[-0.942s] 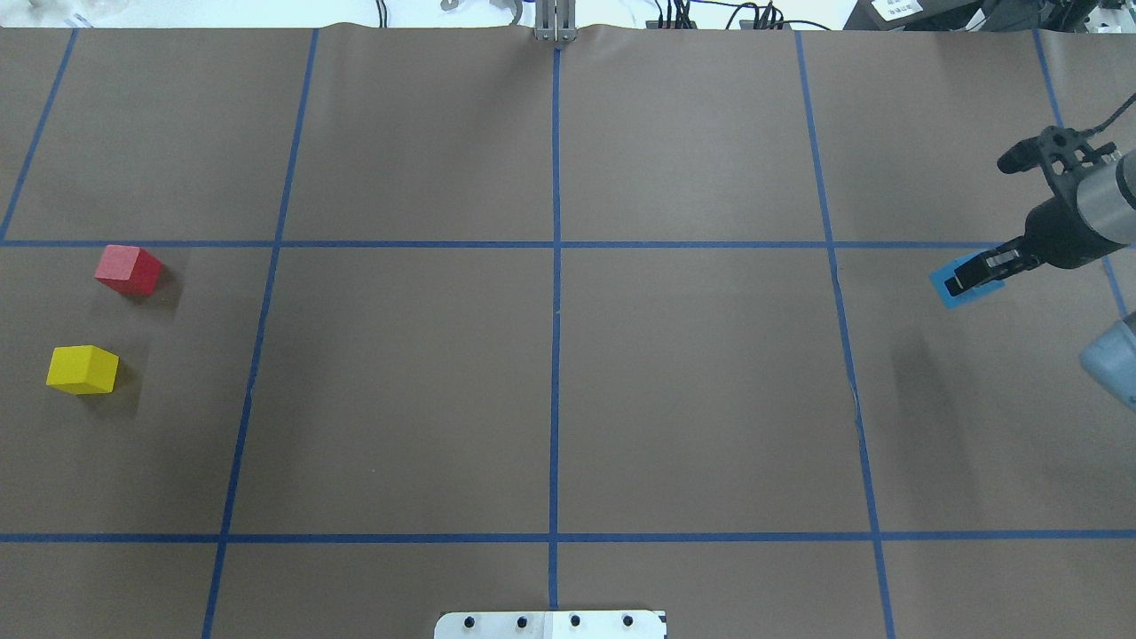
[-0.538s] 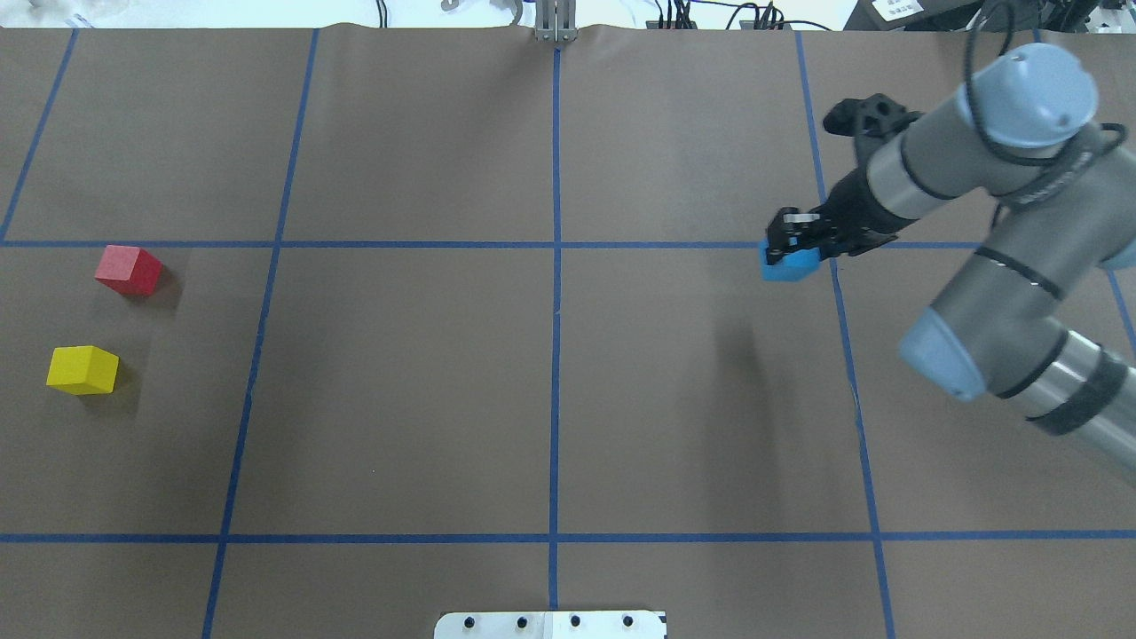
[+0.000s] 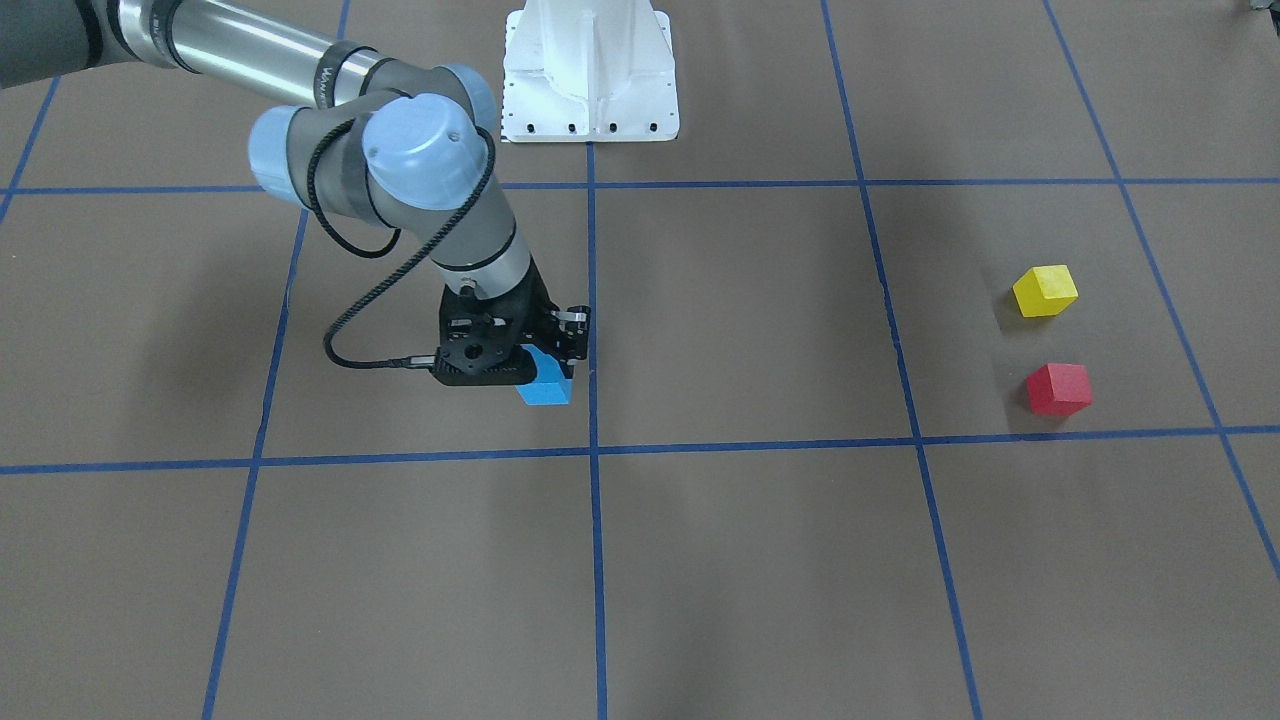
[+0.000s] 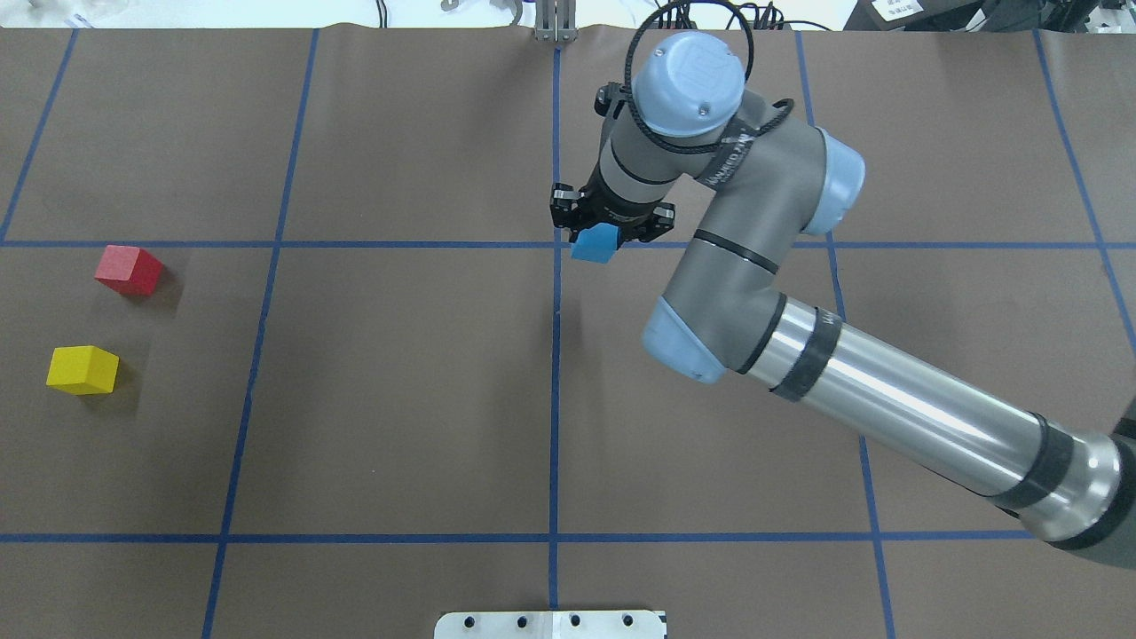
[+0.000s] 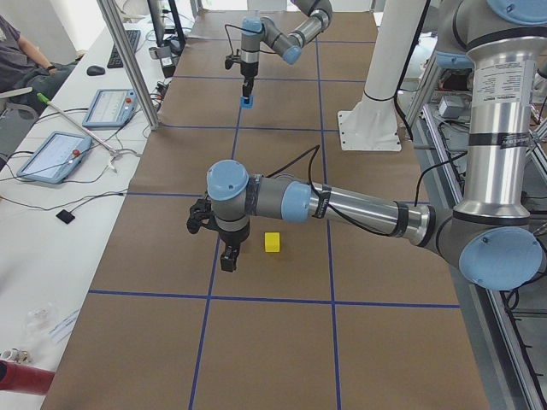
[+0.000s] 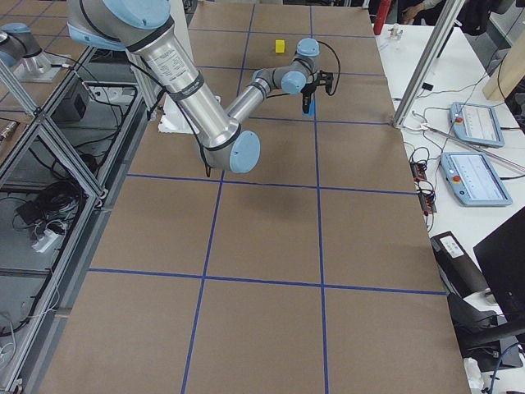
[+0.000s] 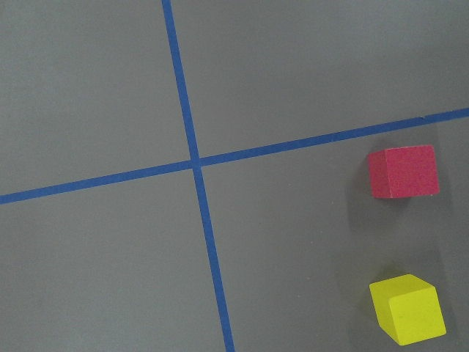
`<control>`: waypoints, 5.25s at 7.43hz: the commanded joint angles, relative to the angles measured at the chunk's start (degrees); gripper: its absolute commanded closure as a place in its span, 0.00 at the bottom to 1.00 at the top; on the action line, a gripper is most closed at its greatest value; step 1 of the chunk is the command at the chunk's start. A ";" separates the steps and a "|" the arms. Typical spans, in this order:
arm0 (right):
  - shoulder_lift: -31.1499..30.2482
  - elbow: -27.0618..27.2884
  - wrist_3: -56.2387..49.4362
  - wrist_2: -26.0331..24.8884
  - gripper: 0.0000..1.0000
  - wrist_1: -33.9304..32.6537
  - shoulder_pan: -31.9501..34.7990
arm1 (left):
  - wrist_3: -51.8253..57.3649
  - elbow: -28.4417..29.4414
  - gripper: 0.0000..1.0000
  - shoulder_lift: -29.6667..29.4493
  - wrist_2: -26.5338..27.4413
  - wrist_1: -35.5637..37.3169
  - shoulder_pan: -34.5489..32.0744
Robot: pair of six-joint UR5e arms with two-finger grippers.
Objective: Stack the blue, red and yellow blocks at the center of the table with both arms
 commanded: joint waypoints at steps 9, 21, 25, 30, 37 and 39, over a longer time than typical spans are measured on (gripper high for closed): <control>6.07 -12.16 -0.39 -1.53 0.65 -0.17 -4.04 | -0.26 -0.97 0.00 -0.02 -0.01 0.04 -0.03; 5.90 -12.51 -2.24 -2.32 0.02 -0.17 -5.02 | -0.61 -0.71 0.00 -0.02 -0.01 0.04 0.06; 0.14 -0.71 -2.86 2.49 0.01 -0.52 -0.81 | -25.76 -0.27 0.00 0.42 0.51 -12.75 10.22; -23.52 19.47 -8.36 4.53 0.01 0.18 5.87 | -40.51 2.10 0.00 1.22 5.00 -23.87 22.03; -34.96 19.83 -22.35 4.53 0.01 2.38 13.34 | -39.90 5.71 0.00 -3.62 7.46 -25.26 22.82; -37.68 20.00 -22.72 6.98 0.01 3.95 15.62 | -39.98 13.83 0.00 -7.72 7.55 -32.00 23.52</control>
